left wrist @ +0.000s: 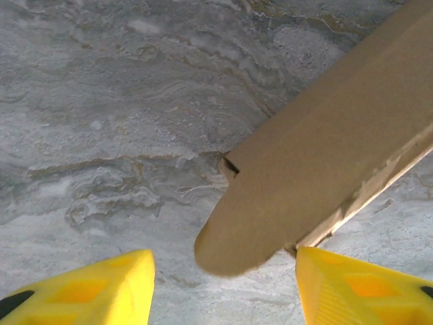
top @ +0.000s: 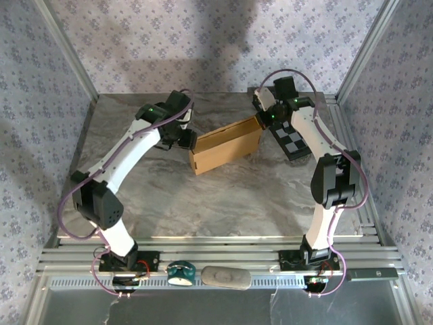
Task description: Fold the paper box
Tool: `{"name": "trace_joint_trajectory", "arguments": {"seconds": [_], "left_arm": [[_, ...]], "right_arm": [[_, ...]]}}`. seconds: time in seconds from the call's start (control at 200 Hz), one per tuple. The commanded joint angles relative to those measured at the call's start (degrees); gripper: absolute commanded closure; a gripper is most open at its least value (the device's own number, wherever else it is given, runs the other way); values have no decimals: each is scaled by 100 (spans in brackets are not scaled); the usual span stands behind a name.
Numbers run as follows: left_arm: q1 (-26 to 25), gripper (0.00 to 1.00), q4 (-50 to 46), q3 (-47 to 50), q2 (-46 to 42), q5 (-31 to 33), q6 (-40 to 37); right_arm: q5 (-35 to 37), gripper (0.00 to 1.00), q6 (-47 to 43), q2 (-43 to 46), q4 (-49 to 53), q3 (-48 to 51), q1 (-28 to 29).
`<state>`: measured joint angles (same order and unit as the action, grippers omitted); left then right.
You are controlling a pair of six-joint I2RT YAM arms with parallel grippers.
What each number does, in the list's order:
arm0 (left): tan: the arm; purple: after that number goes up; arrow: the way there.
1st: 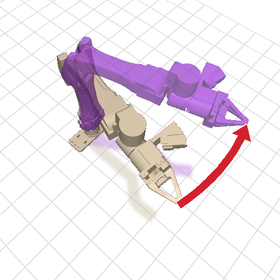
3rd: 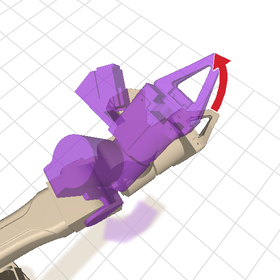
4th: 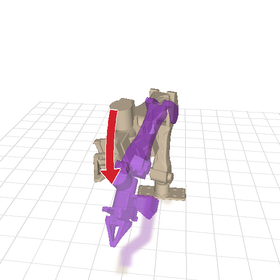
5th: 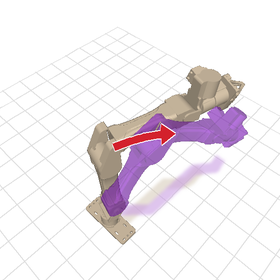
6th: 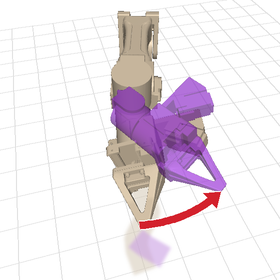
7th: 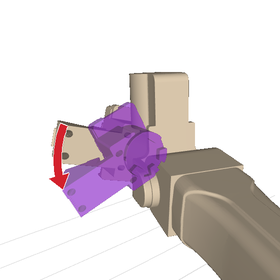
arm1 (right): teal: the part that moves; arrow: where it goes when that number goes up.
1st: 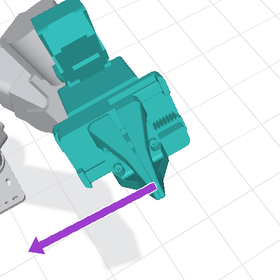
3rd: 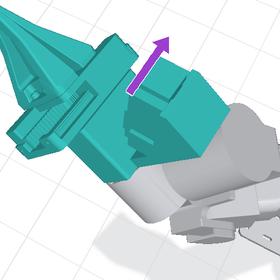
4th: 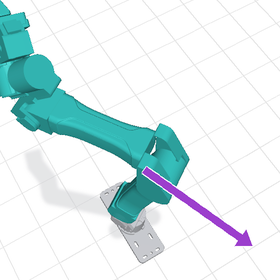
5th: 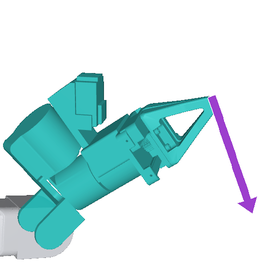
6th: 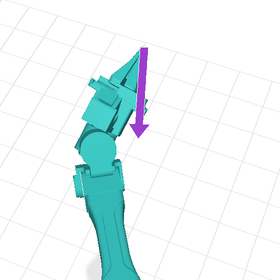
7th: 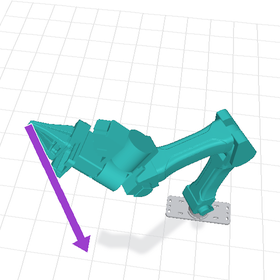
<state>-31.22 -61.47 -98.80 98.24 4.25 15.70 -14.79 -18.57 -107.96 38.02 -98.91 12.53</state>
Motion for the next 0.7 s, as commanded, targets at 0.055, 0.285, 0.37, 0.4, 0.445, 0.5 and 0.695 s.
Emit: {"name": "trace_joint_trajectory", "arguments": {"seconds": [0.055,0.285,0.37,0.4,0.445,0.5,0.695], "left_arm": [[41,51,150,-362,131,-223,-76],[112,68,56,-534,419,-285,-66],[127,72,67,-558,479,-252,-93],[131,72,42,-592,512,-238,-110],[138,72,-33,-660,573,-171,-137],[136,69,-101,-726,615,-54,-162],[189,67,-58,-754,648,17,-240]], "right_arm": [[9,100,265,-203,294,-207,30],[12,100,437,-286,317,-334,36],[-1,100,476,-317,327,-384,47],[-1,100,487,-321,322,-390,48],[-5,100,502,-331,327,-400,44],[-15,100,508,-331,329,-409,47],[-42,100,529,-355,338,-442,56]]}}
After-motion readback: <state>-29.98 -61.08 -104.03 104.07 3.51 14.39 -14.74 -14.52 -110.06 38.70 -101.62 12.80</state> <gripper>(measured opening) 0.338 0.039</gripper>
